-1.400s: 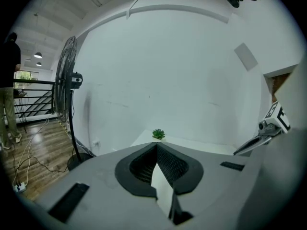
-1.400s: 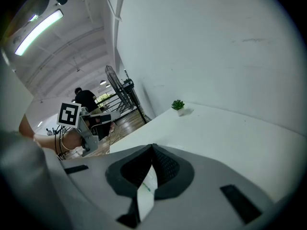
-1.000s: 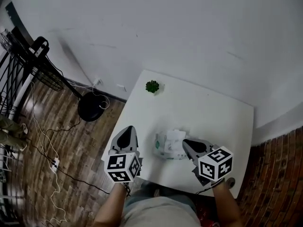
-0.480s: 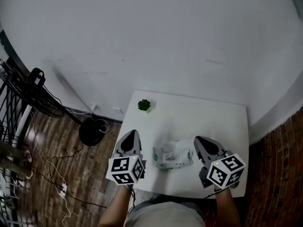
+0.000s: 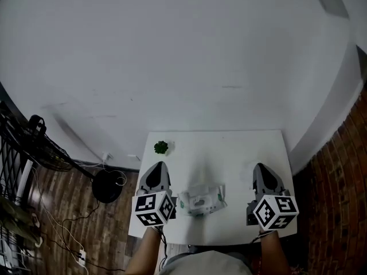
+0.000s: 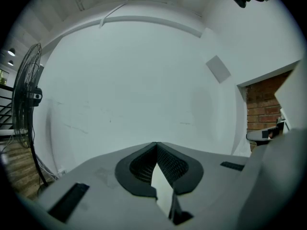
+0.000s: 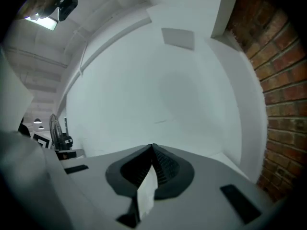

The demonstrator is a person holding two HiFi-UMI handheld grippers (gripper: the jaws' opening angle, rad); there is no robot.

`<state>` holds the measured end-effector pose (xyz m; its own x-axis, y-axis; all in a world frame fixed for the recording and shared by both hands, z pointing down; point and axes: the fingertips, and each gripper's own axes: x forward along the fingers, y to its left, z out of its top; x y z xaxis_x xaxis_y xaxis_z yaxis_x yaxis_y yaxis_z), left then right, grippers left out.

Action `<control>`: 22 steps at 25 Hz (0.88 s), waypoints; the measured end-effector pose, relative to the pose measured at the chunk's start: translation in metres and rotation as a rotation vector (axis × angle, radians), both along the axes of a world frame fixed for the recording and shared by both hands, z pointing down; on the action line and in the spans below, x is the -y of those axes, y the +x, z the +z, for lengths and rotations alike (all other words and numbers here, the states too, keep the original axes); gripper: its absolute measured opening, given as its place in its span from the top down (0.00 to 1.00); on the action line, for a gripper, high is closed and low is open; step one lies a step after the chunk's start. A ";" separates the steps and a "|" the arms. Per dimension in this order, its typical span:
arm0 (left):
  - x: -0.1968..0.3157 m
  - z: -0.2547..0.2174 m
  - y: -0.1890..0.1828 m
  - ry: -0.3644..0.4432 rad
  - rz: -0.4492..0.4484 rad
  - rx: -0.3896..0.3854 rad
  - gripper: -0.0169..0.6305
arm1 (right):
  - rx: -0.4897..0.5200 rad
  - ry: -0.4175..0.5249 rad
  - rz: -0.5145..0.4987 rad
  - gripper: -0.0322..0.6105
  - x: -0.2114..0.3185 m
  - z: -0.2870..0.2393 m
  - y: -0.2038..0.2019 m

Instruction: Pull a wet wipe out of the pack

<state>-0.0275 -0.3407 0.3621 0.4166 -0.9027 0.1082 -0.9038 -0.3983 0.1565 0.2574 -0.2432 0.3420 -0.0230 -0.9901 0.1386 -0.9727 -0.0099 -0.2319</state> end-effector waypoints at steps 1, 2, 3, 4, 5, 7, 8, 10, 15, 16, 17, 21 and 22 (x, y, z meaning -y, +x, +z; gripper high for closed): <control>0.000 -0.001 0.003 0.002 0.007 -0.002 0.97 | 0.001 -0.001 0.032 0.95 -0.003 0.000 0.007; 0.001 -0.001 0.006 0.003 0.012 -0.003 0.97 | 0.000 -0.004 0.058 0.95 -0.005 0.001 0.013; 0.002 -0.001 0.008 0.003 0.017 -0.004 0.97 | 0.000 -0.007 0.078 0.95 -0.008 0.001 0.018; 0.003 -0.001 0.010 0.003 0.020 -0.006 0.97 | -0.001 -0.010 0.093 0.95 -0.009 0.002 0.022; 0.003 0.000 0.011 0.003 0.022 -0.009 0.97 | -0.002 -0.012 0.105 0.95 -0.011 0.003 0.025; 0.004 0.000 0.014 0.003 0.024 -0.014 0.97 | -0.005 -0.015 0.121 0.95 -0.014 0.003 0.031; 0.004 0.001 0.015 0.002 0.024 -0.015 0.97 | -0.004 -0.015 0.126 0.95 -0.015 0.004 0.033; 0.004 0.001 0.016 -0.002 0.022 -0.018 0.97 | 0.002 -0.012 0.135 0.95 -0.016 0.003 0.037; 0.005 0.004 0.012 -0.008 0.011 -0.026 0.97 | 0.017 -0.009 0.135 0.95 -0.015 0.004 0.038; 0.005 0.005 0.011 -0.008 0.008 -0.026 0.97 | 0.031 -0.006 0.130 0.95 -0.015 0.005 0.039; 0.005 0.005 0.010 -0.008 0.006 -0.026 0.97 | 0.042 -0.004 0.128 0.95 -0.014 0.005 0.039; 0.006 0.005 0.004 -0.012 -0.003 -0.026 0.97 | 0.053 -0.006 0.132 0.95 -0.012 0.005 0.038; 0.006 0.006 0.002 -0.013 -0.004 -0.026 0.97 | 0.054 -0.006 0.132 0.95 -0.011 0.005 0.037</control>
